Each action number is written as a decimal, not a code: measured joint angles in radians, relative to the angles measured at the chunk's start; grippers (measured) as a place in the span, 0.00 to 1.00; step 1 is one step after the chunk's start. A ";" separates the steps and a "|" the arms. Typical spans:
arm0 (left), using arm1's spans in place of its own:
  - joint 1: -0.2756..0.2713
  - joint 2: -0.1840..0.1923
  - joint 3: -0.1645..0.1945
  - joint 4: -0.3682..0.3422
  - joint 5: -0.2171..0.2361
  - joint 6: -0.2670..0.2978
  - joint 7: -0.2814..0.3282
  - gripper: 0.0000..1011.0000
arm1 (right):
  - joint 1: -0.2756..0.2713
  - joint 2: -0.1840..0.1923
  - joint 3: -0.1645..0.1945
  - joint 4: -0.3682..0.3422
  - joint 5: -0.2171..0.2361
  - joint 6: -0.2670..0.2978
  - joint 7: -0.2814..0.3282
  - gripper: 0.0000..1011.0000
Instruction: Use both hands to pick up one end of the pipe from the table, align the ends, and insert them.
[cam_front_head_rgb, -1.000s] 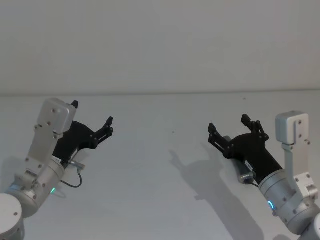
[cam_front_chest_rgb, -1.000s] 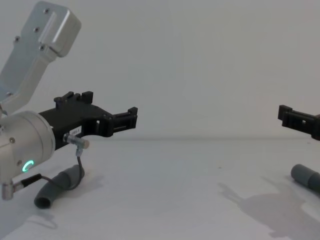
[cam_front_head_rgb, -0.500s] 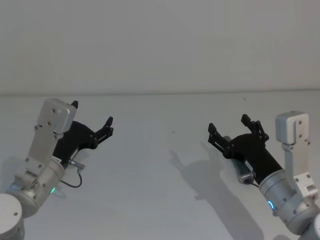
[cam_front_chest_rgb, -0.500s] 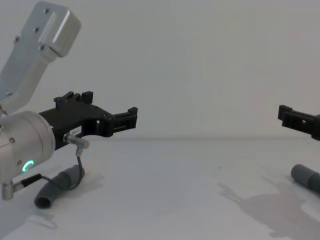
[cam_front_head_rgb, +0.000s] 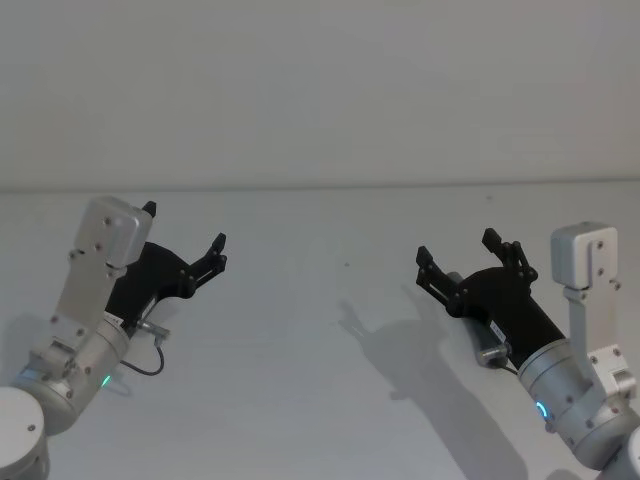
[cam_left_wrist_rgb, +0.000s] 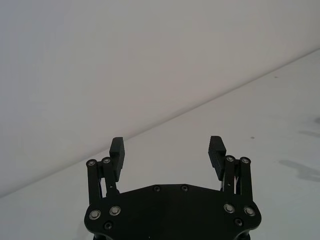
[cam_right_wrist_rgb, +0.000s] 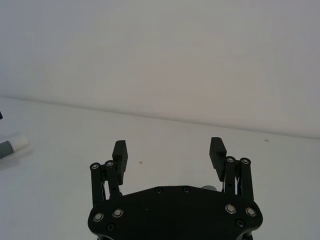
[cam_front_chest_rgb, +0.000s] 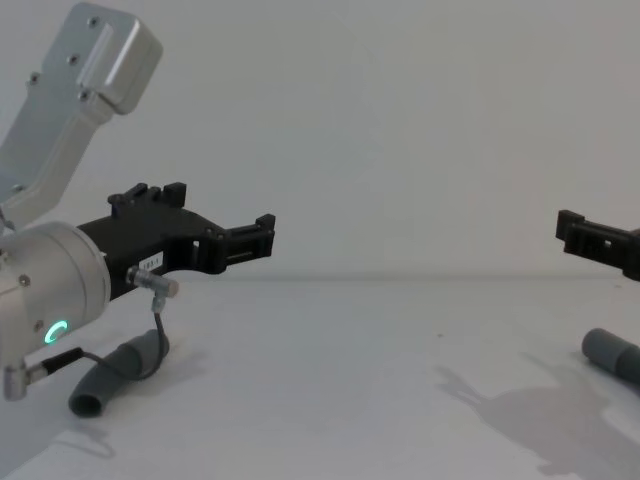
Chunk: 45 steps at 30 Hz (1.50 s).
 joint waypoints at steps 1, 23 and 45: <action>0.000 0.000 0.000 0.000 0.000 0.000 0.000 0.99 | 0.000 0.000 0.000 0.000 0.000 0.000 0.000 0.99; -0.014 -0.006 -0.025 -0.040 -0.003 0.123 0.003 0.99 | 0.000 0.000 0.000 0.000 0.000 0.000 0.000 0.99; -0.081 0.022 -0.072 0.053 -0.116 0.264 -0.172 0.99 | 0.000 0.000 0.000 0.000 0.000 0.000 0.000 0.99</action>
